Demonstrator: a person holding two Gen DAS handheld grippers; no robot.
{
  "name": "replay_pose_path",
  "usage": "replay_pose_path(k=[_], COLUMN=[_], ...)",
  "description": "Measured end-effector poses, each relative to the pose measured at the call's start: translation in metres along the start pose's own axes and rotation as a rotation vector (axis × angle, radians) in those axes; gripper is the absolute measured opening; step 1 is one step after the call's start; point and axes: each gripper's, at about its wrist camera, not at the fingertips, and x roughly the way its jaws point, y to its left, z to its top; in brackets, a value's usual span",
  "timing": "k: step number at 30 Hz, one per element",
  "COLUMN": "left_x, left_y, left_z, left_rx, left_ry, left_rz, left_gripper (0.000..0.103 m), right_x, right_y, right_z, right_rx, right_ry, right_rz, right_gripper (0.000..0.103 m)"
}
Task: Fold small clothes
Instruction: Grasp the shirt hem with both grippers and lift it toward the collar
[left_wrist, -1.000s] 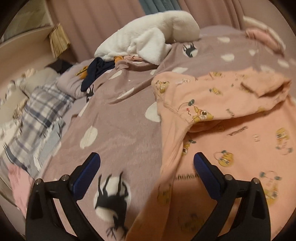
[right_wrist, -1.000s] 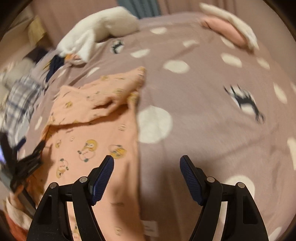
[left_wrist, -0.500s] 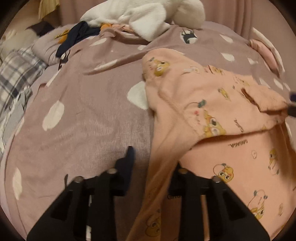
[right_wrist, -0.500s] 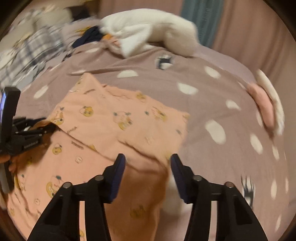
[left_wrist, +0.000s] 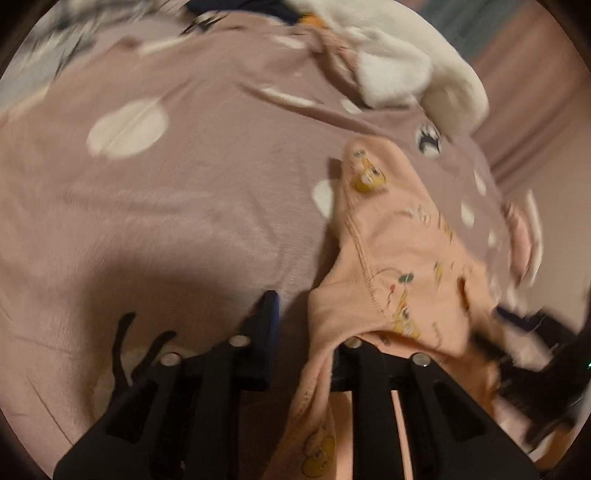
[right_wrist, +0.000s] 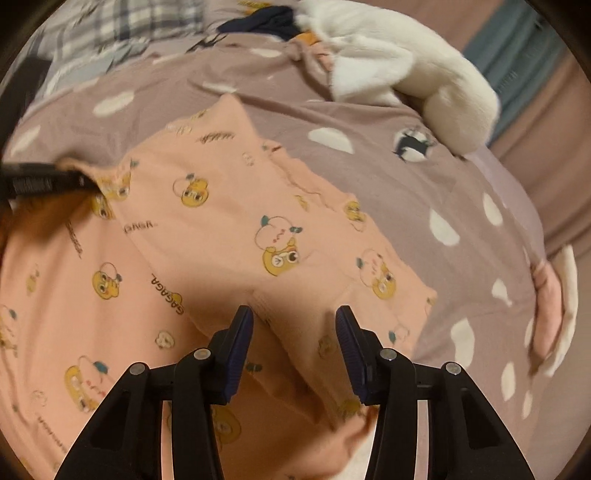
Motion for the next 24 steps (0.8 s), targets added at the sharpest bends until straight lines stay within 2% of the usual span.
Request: replay_pose_path(k=[2,3,4,5,6,9,14,19,21,24], left_x=[0.001,0.0,-0.001,-0.002,-0.002,-0.001,-0.002,0.002,0.002,-0.001], left_y=[0.009,0.01,0.008,0.007,0.006,0.016,0.015,0.044,0.04,0.026], left_z=[0.002,0.002,0.001,0.002,0.002,0.002,0.004,0.006,0.007,0.003], left_rx=[-0.044,-0.045,-0.03,-0.027,-0.035,-0.1,-0.074,-0.278,-0.243,-0.177], left_ry=[0.032,0.039,0.036,0.031,0.027,0.016,-0.052,-0.053,-0.075,-0.117], left_rz=[-0.057,-0.069,-0.068,-0.063,-0.065,-0.09,-0.049,-0.174,-0.157,-0.101], left_gripper=[0.018,0.018,0.017,0.016,0.016,0.011,0.01,0.01,0.01,0.01], right_x=[0.01,0.016,0.021,0.024,0.023,0.012,-0.029,-0.041,-0.044,-0.061], right_y=[0.008,0.011,0.01,0.008,0.003,-0.017,-0.054,-0.101,-0.115,-0.119], right_z=[0.005,0.008,0.009,0.011,0.012,0.015,0.024,0.013,0.005,0.018], right_rx=[-0.028,-0.029,-0.012,0.02,0.07,0.2,0.367,0.595,0.663,0.652], right_ry=[0.02,0.032,0.048,0.049,0.027,-0.028,-0.194,-0.312,-0.357,-0.391], right_rz=[-0.02,-0.04,-0.049,-0.061,-0.075,0.006,0.093,0.175,0.218,0.233], right_gripper=[0.047,0.042,0.019,0.008,0.008,0.008,0.008,0.008,0.008,0.008])
